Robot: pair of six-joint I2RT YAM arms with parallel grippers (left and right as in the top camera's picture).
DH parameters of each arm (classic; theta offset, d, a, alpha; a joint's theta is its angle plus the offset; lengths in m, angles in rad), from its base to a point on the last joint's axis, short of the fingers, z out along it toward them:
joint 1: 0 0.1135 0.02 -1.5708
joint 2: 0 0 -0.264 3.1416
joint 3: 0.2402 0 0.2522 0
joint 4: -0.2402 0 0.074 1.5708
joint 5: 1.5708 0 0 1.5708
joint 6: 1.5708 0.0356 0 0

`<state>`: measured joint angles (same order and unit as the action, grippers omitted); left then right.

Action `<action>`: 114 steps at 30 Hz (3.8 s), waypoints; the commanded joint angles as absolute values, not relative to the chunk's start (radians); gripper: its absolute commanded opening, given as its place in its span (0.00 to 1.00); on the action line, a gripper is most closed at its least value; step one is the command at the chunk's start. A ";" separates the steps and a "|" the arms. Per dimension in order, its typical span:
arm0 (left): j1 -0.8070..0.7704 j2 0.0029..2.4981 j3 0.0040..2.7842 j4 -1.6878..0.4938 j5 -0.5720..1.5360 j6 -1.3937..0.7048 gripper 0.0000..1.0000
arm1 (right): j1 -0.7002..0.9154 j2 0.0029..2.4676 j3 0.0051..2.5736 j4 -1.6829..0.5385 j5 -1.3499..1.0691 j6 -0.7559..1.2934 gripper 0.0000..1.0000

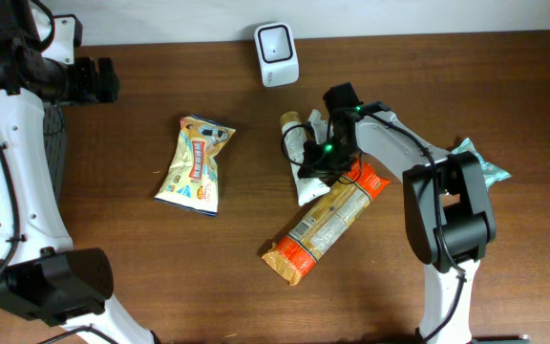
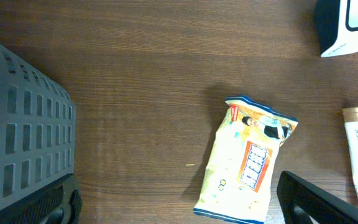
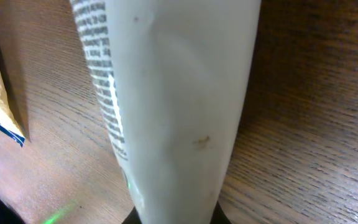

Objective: Scan the item barcode

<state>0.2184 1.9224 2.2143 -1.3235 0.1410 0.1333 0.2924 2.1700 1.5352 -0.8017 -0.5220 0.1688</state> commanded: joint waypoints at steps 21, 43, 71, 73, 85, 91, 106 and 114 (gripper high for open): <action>0.219 1.918 2.222 -1.322 0.141 0.125 0.99 | 0.302 2.198 1.524 -0.799 -0.489 0.166 0.04; 0.219 1.918 2.222 -1.322 0.141 0.125 0.99 | 0.302 2.198 1.524 -0.799 -0.489 0.166 0.04; 0.219 1.918 2.222 -1.322 0.141 0.125 0.99 | 0.302 2.198 1.524 -0.799 -0.490 0.166 0.04; 0.219 1.918 2.222 -1.322 0.141 0.125 0.99 | 0.302 2.198 1.524 -0.799 -0.490 0.166 0.04; 0.219 1.918 2.222 -1.322 0.141 0.125 0.99 | 0.146 2.016 1.558 -0.823 -0.950 0.131 0.04; 0.219 1.918 2.222 -1.322 0.141 0.125 0.99 | 0.118 1.657 1.568 -0.842 -1.007 0.133 0.04; 0.219 1.918 2.222 -1.322 0.141 0.125 0.99 | 0.425 1.853 2.173 -1.053 0.089 -0.029 0.04; 0.219 1.918 2.222 -1.322 0.141 0.125 0.99 | 0.484 2.407 2.174 -0.384 0.888 -0.528 0.04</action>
<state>0.2184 1.9224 2.2143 -1.3220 0.1410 0.1329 0.4854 2.3524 2.1559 -0.4446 0.6880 -0.4145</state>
